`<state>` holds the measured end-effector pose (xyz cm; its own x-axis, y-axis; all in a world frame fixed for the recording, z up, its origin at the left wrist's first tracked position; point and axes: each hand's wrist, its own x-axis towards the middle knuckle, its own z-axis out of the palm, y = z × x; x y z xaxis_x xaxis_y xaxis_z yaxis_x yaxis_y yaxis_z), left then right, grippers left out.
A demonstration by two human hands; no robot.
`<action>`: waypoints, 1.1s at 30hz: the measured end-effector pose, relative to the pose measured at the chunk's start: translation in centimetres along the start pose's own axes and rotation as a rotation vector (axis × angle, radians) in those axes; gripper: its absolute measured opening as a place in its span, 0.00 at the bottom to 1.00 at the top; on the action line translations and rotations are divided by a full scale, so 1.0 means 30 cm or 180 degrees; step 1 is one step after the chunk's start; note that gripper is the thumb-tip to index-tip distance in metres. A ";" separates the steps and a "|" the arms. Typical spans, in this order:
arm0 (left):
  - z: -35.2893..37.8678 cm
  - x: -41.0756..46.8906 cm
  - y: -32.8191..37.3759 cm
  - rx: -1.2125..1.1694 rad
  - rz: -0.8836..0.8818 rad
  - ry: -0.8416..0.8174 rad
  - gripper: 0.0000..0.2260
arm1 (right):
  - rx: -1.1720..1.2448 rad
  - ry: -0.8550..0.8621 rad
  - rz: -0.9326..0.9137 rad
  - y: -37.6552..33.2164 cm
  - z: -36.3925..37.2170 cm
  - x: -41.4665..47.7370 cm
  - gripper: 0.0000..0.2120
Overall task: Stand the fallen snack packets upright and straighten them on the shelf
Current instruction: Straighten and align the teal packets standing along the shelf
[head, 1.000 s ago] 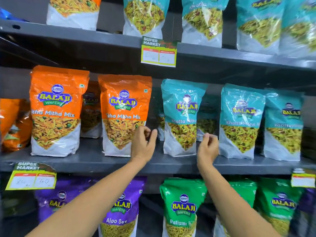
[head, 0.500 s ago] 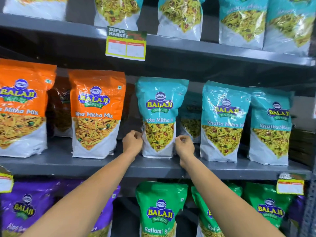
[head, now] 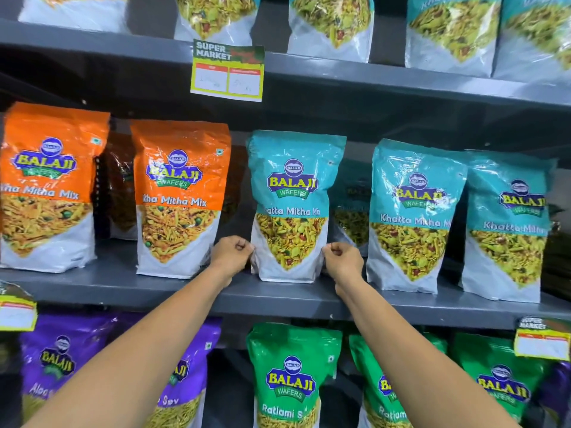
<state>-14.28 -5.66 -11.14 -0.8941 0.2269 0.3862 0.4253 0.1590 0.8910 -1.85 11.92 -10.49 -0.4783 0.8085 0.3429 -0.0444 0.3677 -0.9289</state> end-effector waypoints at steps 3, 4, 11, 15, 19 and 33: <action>-0.002 -0.003 0.024 -0.0067 -0.0048 -0.0078 0.07 | -0.0037 -0.0161 -0.0138 -0.007 -0.016 0.003 0.06; -0.003 -0.007 0.036 -0.0341 -0.0094 -0.0173 0.06 | 0.0022 -0.0239 -0.0163 -0.015 -0.020 0.006 0.05; -0.016 0.026 0.155 -0.1456 -0.0009 -0.0075 0.07 | 0.1071 -0.0440 -0.0145 -0.166 -0.018 0.060 0.04; -0.002 0.034 0.180 -0.1482 -0.0047 -0.0073 0.09 | 0.1377 -0.0320 -0.0059 -0.187 -0.006 0.068 0.05; -0.003 0.039 0.181 -0.1346 0.0026 -0.0079 0.08 | 0.1536 -0.0299 -0.0036 -0.187 -0.016 0.071 0.06; -0.031 0.040 0.206 -0.1633 0.0103 0.0080 0.13 | 0.1960 -0.0691 0.0179 -0.240 -0.031 0.092 0.05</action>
<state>-12.86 -5.29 -4.93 -0.8873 0.1999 0.4156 0.3346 -0.3412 0.8784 -2.04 11.93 -2.71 -0.6578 0.6840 0.3154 -0.4774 -0.0548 -0.8770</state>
